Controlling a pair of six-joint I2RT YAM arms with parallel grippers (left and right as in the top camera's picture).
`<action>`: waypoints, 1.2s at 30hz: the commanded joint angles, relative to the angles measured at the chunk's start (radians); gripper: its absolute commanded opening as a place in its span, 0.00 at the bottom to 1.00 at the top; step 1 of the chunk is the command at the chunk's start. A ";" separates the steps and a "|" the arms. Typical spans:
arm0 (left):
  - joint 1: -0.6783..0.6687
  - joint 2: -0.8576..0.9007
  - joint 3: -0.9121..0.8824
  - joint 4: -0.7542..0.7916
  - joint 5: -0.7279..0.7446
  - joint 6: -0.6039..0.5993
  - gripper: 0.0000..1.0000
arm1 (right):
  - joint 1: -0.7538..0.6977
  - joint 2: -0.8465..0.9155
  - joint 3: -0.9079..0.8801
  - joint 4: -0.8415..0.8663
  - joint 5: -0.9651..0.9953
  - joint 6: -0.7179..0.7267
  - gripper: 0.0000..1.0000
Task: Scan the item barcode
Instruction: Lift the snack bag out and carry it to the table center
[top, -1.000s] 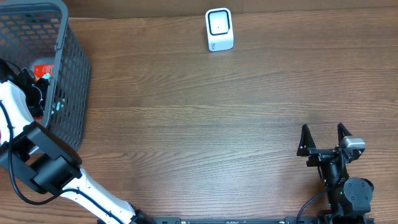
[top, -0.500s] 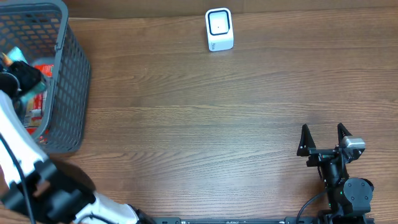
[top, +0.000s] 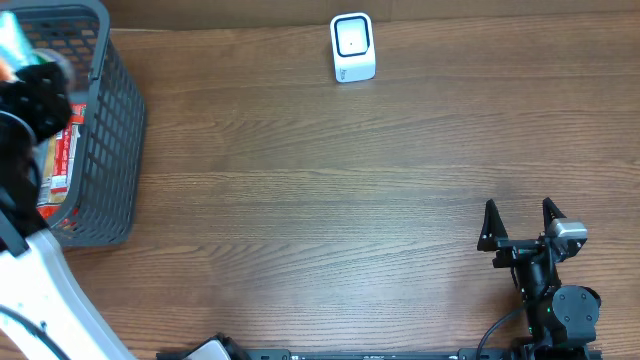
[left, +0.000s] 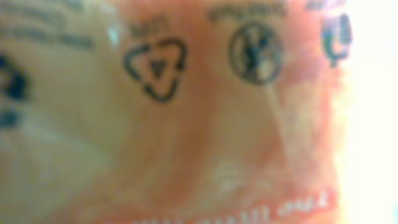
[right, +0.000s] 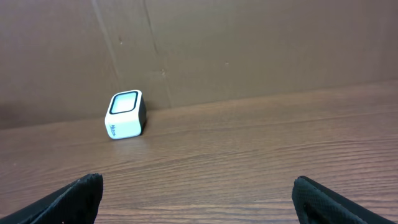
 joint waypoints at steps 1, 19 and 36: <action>-0.092 -0.053 0.032 -0.028 0.005 0.012 0.28 | -0.006 -0.008 -0.011 0.006 -0.006 0.003 1.00; -0.661 -0.007 -0.217 -0.207 -0.166 -0.049 0.27 | -0.006 -0.008 -0.011 0.006 -0.006 0.003 1.00; -1.118 0.097 -0.788 0.200 -0.247 -0.293 0.26 | -0.006 -0.008 -0.011 0.005 -0.006 0.003 1.00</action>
